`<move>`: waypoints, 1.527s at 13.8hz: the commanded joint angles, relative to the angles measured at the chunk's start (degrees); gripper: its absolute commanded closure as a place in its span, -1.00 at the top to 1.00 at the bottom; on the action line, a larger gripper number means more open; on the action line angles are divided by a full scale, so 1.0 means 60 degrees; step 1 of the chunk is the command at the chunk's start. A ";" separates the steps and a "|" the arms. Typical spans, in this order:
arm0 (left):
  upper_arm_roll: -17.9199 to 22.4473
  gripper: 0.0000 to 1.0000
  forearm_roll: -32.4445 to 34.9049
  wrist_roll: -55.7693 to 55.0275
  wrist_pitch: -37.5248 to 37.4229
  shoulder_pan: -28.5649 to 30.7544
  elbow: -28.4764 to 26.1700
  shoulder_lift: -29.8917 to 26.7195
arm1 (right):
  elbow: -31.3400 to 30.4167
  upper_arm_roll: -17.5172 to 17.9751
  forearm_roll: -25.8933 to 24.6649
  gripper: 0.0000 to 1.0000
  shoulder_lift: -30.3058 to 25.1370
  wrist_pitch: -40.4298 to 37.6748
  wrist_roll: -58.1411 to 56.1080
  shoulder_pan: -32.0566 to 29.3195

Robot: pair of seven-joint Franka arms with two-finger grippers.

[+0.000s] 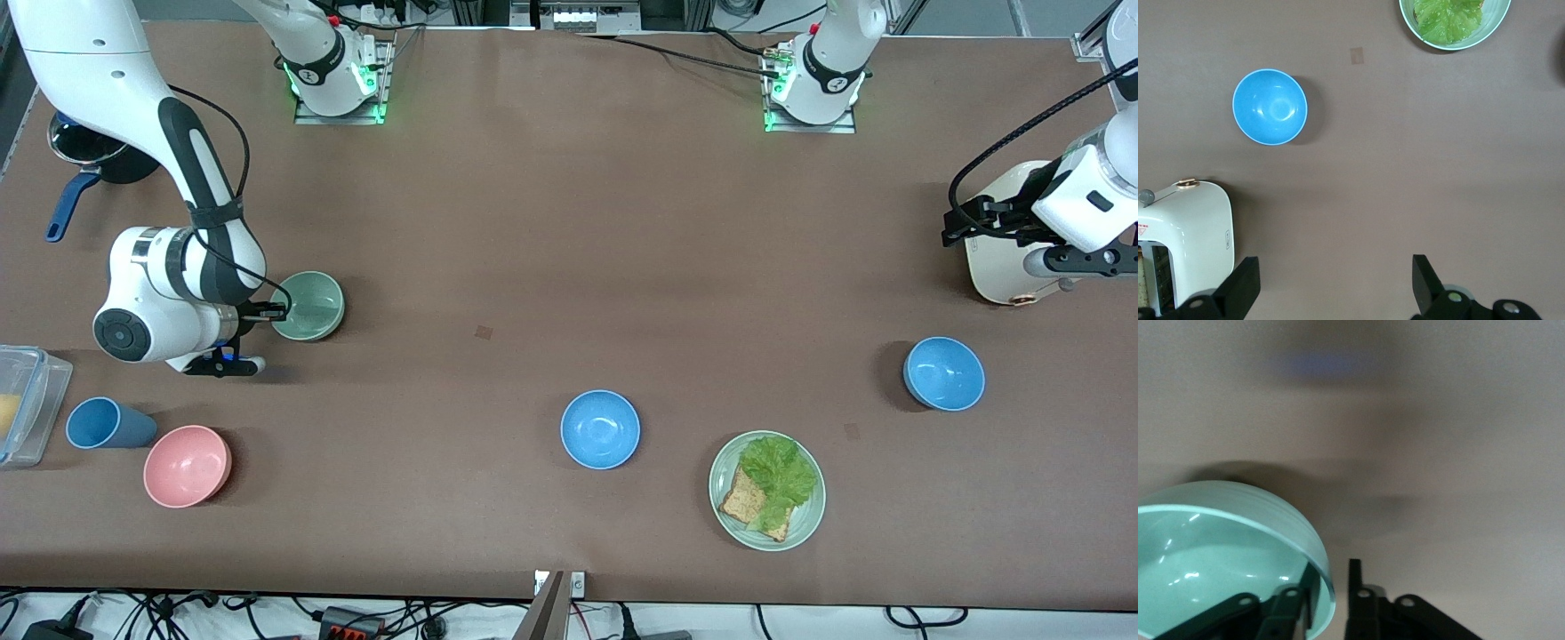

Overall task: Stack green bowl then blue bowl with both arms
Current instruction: 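Carry the green bowl with the right gripper toward the table middle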

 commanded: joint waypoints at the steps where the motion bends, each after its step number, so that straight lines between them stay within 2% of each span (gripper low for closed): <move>1: -0.0021 1.00 -0.0214 0.0093 -0.0080 0.0055 0.0242 0.0121 | 0.0067 0.0163 0.0076 -1.00 -0.0173 -0.0090 0.0021 0.0320; 3: -0.0021 1.00 -0.0214 0.0093 -0.0080 0.0055 0.0242 0.0121 | 0.0694 0.0354 0.0498 -1.00 -0.0218 -0.0615 0.0138 0.0584; 5: -0.0021 1.00 -0.0228 0.0093 -0.0080 0.0055 0.0242 0.0121 | 0.1354 0.0836 0.0823 -1.00 -0.0218 -0.0969 0.0196 0.1270; 9: -0.0021 1.00 -0.0228 0.0093 -0.0080 0.0069 0.0242 0.0121 | 0.2249 0.0955 0.0823 -1.00 0.0146 -0.0853 0.3180 0.3874; 10: -0.0021 1.00 -0.0214 0.0093 -0.0080 0.0069 0.0242 0.0121 | 0.2454 0.0955 0.0939 -1.00 0.0337 -0.0838 0.3475 0.4316; 11: -0.0007 1.00 -0.0214 0.0093 -0.0080 0.0069 0.0257 0.0121 | 0.2601 0.0970 0.1506 -1.00 0.0571 -0.0823 0.3623 0.4625; 13: 0.0052 1.00 -0.0184 0.0122 -0.0080 0.0084 0.0431 0.0222 | 0.2617 0.0955 0.2839 -1.00 0.0733 -0.0561 0.3596 0.5153; 17: 0.0154 1.00 0.0239 0.0137 -0.0007 0.0491 0.0652 0.0953 | 0.2559 0.0955 0.2947 -1.00 0.1128 -0.0091 0.3654 0.5683; 18: 0.0140 1.00 0.0270 0.0137 0.0066 0.0871 0.0696 0.1246 | 0.2559 0.0955 0.2976 -1.00 0.1217 -0.0033 0.3770 0.5814; 21: 0.0154 1.00 0.0707 0.0137 0.0198 0.1050 0.0944 0.2328 | 0.2515 0.0941 0.2903 -1.00 0.1422 0.0246 0.4488 0.6180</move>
